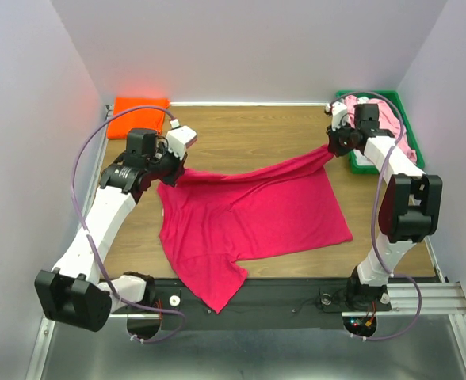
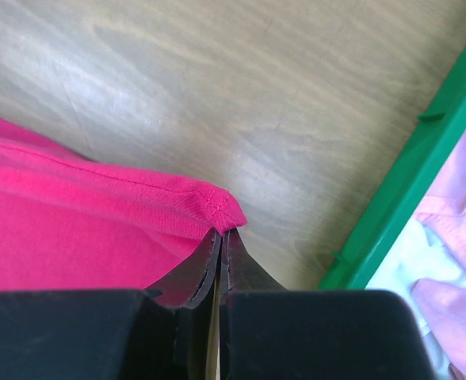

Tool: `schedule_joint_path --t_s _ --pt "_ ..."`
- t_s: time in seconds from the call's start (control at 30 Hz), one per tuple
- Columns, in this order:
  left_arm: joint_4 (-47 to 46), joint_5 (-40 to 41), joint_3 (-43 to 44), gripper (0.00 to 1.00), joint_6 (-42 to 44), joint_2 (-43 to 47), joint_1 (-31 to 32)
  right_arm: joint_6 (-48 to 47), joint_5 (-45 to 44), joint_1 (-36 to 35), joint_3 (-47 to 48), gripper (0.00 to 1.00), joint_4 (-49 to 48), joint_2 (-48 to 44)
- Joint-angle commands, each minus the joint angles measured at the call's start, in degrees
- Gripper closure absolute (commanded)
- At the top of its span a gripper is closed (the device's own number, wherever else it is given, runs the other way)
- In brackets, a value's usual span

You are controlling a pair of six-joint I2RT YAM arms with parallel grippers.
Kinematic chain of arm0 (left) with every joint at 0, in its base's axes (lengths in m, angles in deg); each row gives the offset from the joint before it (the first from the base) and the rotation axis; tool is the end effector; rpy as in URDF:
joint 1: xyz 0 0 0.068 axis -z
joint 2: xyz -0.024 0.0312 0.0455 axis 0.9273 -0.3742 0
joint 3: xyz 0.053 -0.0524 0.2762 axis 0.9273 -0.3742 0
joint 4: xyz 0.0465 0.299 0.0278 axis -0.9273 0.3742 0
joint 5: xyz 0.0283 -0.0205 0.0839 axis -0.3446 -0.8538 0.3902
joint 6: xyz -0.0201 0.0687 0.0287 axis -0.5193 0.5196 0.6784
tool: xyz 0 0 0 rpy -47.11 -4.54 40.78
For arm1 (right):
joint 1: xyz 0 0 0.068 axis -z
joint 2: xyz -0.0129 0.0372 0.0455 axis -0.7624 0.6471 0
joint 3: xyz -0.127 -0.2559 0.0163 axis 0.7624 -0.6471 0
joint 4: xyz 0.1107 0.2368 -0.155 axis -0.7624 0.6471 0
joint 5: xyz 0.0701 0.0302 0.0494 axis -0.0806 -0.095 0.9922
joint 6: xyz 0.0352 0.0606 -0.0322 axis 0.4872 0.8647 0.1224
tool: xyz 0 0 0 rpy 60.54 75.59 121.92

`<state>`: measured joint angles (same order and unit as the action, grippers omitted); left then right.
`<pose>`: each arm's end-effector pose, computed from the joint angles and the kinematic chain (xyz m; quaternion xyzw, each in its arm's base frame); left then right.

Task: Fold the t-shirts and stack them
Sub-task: Fold the tshirt

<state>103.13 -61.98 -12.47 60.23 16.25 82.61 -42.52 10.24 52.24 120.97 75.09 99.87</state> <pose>0.3061 -0.1022 0.3451 0.3481 0.7943 -0.1170 0.4840 0.4677 0.0028 0.2314 -0.2712 0.8756 0.0669 0.3940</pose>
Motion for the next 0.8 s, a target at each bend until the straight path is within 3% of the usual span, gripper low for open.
schedule_joint_path --t_s 0.0,0.1,0.27,0.3,0.33,0.37,0.4,0.43,0.53,0.67,0.77 --pt "3.4 -4.8 -3.0 1.00 4.0 2.2 2.0 -3.6 -0.2 0.4 -2.4 1.00 1.1 -3.2" --pt "5.2 -6.8 -6.6 1.00 6.7 2.5 3.6 -5.8 -1.1 0.4 -5.3 0.99 1.1 -3.6" --pt "12.2 -10.8 -4.7 0.97 13.6 -2.1 4.8 -9.4 -2.8 0.4 -9.1 0.97 1.5 -3.3" --pt "13.1 -11.0 -4.4 0.76 15.4 -4.1 4.8 -10.5 -3.1 0.4 -9.1 0.91 2.0 -2.8" --pt "13.9 -11.0 -4.1 0.52 16.1 -4.7 4.5 -11.0 -3.2 0.5 -8.9 0.69 2.7 -2.5" --pt "14.2 -11.2 -3.5 0.29 16.4 -4.9 4.0 -11.6 -3.0 0.9 -8.1 0.57 4.3 -2.5" --pt "13.6 -11.4 -3.0 0.26 16.4 -4.8 3.2 -11.7 -2.0 1.0 -7.4 0.50 5.2 -2.6" --pt "12.3 -11.8 -1.6 0.25 16.2 -4.9 0.5 -11.6 -1.6 1.2 -6.7 0.42 6.3 -2.8" --pt "11.0 -14.6 2.2 0.25 16.2 -8.4 -6.5 -9.8 1.0 2.0 -3.1 0.38 7.5 -3.0" --pt "8.9 -15.7 10.5 0.32 14.1 -18.9 -16.3 -5.6 3.4 2.0 3.0 0.38 9.3 0.0" --pt "3.1 -13.3 10.8 0.33 11.7 -24.0 -18.1 -2.5 4.7 2.0 7.8 0.41 10.2 5.1"
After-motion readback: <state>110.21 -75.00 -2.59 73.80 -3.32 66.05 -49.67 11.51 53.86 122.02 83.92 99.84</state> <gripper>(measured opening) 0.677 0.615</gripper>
